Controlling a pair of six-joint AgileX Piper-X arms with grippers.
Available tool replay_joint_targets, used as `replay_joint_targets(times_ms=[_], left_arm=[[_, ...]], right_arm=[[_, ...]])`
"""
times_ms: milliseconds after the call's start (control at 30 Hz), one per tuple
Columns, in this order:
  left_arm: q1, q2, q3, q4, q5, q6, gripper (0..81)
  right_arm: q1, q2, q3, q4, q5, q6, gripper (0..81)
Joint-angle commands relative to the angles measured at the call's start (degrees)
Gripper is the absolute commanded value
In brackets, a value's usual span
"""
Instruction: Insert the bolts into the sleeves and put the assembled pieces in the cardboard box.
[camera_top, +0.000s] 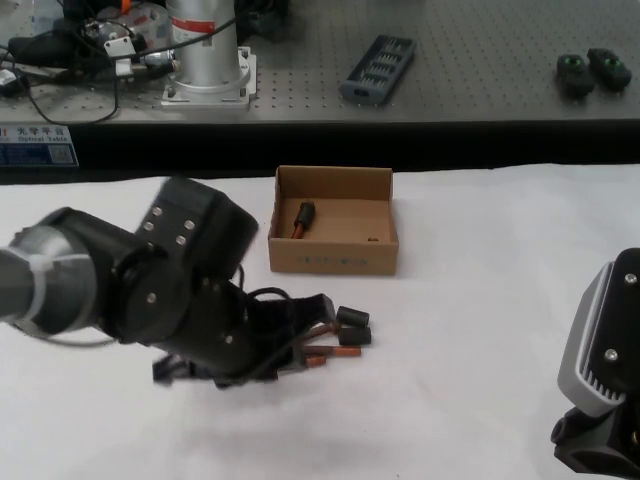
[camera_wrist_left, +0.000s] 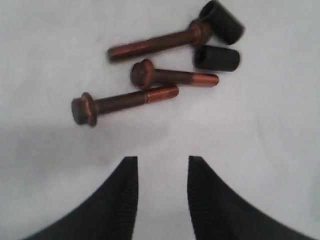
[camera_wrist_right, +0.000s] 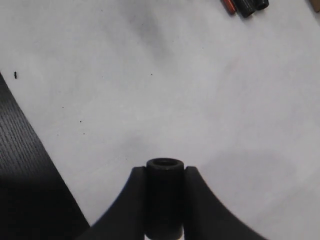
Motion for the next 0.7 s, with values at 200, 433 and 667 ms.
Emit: replay_joint_targets(times_ms=[200,433,667], left_arm=[[1.25,-0.13,-0.61,-9.39,5.92,50.72,24.8],[1.19,-0.13,-0.61,-8.25,5.92,78.78,24.8],[1.59,1.65,-0.61,-3.52,5.67,95.54,24.8]], right_arm=[[-0.39,-0.45,-0.16,0.28,-0.66,0.07,1.9],[-0.39,-0.45,-0.16,0.28,-0.66,0.07,1.9],[-0.39,-0.45,-0.16,0.28,-0.66,0.07,1.9]])
